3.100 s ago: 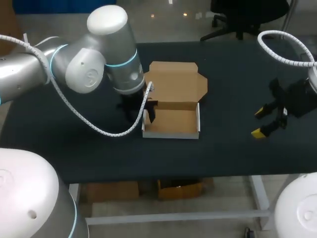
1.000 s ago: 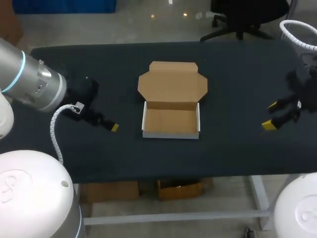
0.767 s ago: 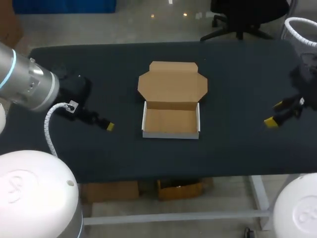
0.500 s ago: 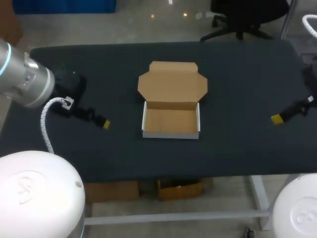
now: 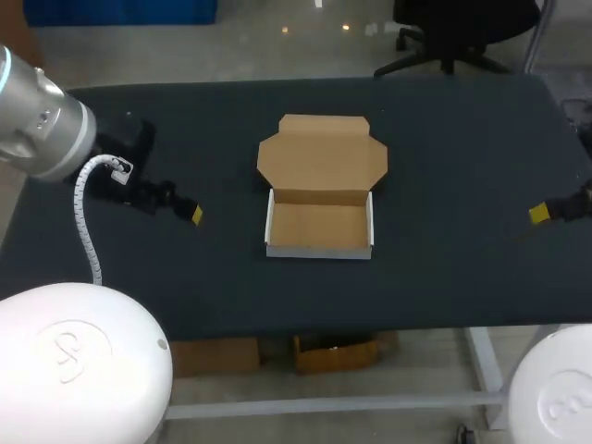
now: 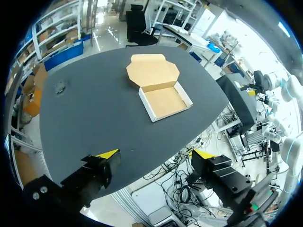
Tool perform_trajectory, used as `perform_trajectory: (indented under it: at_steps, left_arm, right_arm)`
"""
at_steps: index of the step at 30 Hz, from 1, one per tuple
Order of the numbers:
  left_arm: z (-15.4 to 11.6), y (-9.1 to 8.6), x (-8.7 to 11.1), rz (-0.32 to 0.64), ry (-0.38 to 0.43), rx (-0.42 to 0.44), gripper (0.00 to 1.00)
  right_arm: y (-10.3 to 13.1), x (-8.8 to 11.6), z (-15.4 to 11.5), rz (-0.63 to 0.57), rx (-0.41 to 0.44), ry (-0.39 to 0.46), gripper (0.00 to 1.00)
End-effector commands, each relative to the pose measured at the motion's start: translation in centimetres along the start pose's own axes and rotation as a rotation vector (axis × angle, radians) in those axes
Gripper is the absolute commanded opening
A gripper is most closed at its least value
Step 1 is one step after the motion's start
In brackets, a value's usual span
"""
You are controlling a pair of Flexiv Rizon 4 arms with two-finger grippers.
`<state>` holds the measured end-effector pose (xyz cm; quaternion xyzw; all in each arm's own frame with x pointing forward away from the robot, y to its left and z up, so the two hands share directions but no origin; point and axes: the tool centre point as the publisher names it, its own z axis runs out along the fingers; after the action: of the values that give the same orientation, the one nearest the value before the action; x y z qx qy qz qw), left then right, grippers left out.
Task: Assemble the packaging by folding the flat box into shape, placing the metal phone stand inside, and closing the box properly
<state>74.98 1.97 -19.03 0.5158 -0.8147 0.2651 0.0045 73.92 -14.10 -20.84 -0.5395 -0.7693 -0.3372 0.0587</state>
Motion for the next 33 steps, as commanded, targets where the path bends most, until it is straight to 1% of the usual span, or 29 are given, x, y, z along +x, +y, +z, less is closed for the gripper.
perform_trajectory:
  at_steps: [1, 6, 12, 14, 19, 23, 27, 31, 33]
  left_arm:
    - [-1.5, 0.3, 0.5, -0.018, -0.003, -0.003, 1.0]
    - [-2.7, 0.0, 0.9, -0.055, -0.002, -0.002, 1.0]
    - [-3.7, 0.0, 1.4, -0.079, -0.003, 0.0, 1.0]
    - [-3.9, 0.0, 1.5, -0.086, -0.002, 0.001, 1.0]
    - [-4.2, 0.1, 1.6, -0.109, 0.007, 0.006, 1.0]
    - [-4.4, 0.3, 1.6, -0.117, -0.004, 0.017, 1.0]
    - [-4.5, 0.3, 1.6, -0.116, -0.003, 0.018, 1.0]
    - [-4.4, 0.4, 1.5, -0.12, 0.004, 0.019, 1.0]
    - [-4.4, 0.4, 1.5, -0.122, 0.002, 0.022, 1.0]
  right_arm:
    - [-0.6, 0.6, -1.5, 0.021, -0.013, -0.009, 1.0]
    - [-0.5, 1.0, -2.5, 0.07, -0.033, -0.01, 1.0]
    - [-0.6, 1.9, -3.2, 0.082, -0.041, -0.009, 1.0]
    - [-0.6, 2.1, -3.4, 0.096, -0.05, -0.014, 1.0]
    - [-0.9, 2.5, -3.3, 0.126, -0.04, -0.007, 1.0]
    - [-1.2, 2.5, -3.2, 0.167, -0.025, -0.013, 1.0]
    - [-1.3, 2.4, -3.3, 0.171, -0.017, -0.006, 1.0]
    - [-1.3, 2.2, -3.1, 0.17, -0.008, 0.026, 1.0]
    - [-1.2, 2.2, -3.0, 0.169, -0.003, 0.028, 1.0]
